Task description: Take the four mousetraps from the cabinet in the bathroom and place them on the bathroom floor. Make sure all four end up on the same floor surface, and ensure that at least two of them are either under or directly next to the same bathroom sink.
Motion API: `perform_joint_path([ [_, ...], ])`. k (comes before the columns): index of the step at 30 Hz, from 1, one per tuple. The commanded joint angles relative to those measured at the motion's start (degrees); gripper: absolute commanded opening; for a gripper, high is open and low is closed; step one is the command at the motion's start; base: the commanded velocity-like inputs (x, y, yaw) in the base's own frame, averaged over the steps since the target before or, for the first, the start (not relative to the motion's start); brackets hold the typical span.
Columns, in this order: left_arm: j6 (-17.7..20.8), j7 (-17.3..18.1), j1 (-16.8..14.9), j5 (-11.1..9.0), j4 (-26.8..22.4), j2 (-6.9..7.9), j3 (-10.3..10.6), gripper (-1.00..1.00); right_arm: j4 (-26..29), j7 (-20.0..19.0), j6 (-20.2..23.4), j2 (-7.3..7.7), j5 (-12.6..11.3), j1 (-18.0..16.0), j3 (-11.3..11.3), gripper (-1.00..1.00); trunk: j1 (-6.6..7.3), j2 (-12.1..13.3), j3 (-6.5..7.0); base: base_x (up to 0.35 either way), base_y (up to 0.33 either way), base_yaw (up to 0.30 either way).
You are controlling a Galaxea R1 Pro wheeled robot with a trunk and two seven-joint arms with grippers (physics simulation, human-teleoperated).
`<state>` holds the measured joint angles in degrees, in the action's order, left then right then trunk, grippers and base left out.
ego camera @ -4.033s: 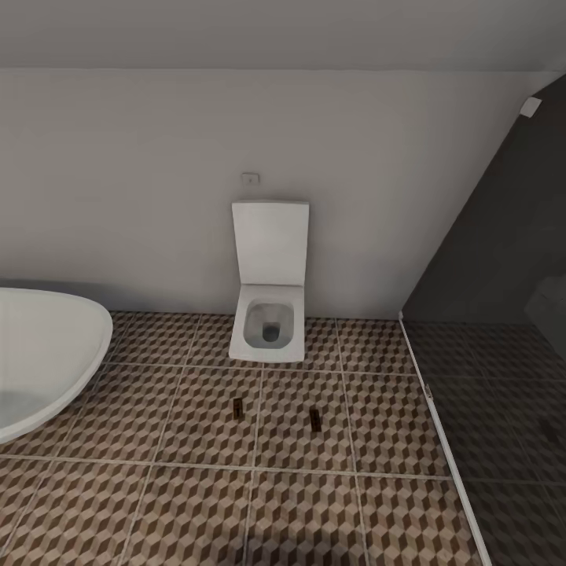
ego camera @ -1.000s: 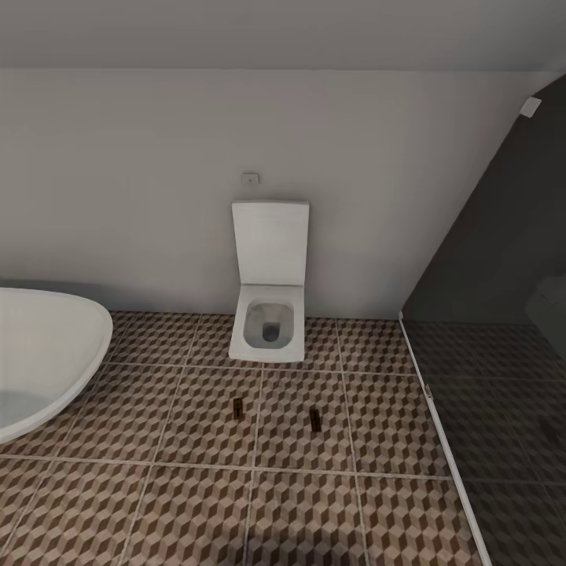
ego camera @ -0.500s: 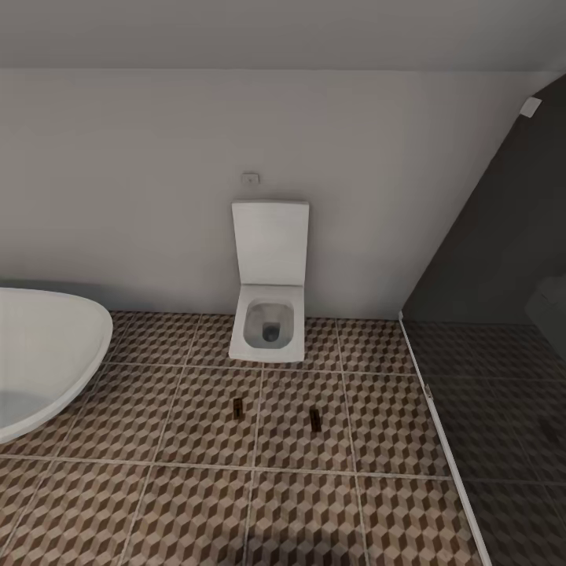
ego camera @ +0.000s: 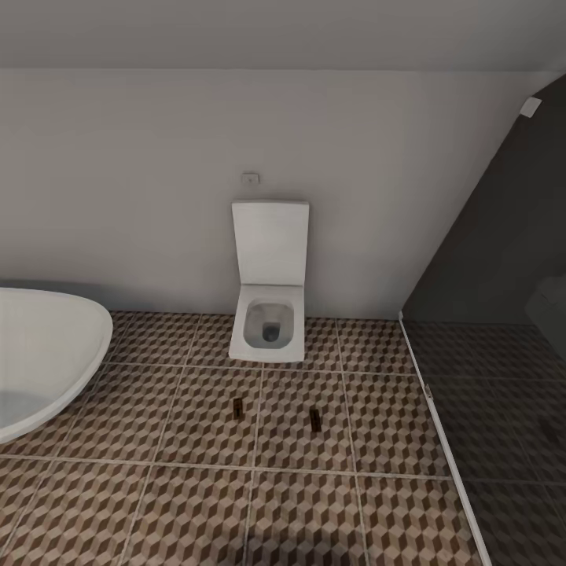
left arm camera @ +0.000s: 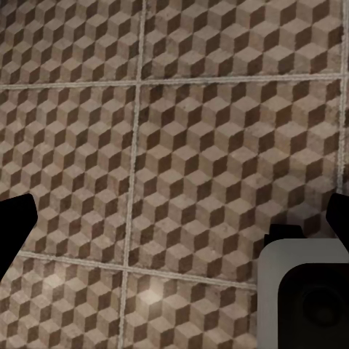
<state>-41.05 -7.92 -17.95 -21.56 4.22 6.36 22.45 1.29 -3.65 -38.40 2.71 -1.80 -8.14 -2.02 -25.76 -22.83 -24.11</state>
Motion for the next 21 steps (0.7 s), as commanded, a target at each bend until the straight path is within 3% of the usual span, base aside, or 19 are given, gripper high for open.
perform_joint_path([
  [1,-0.25,-0.25,-0.07,-0.15,0.18,-0.03,0.49,1.00,-0.05,-0.22,-0.19,0.02,-0.22,-0.03,-0.17,1.00,-0.03,-0.09,-0.08,0.000,0.000,0.000],
  [21,-0.25,-0.25,-0.07,-0.15,0.18,-0.03,0.49,1.00,-0.06,-0.22,-0.19,0.02,-0.22,-0.03,-0.17,1.00,-0.03,-0.09,-0.08,0.000,0.000,0.000],
])
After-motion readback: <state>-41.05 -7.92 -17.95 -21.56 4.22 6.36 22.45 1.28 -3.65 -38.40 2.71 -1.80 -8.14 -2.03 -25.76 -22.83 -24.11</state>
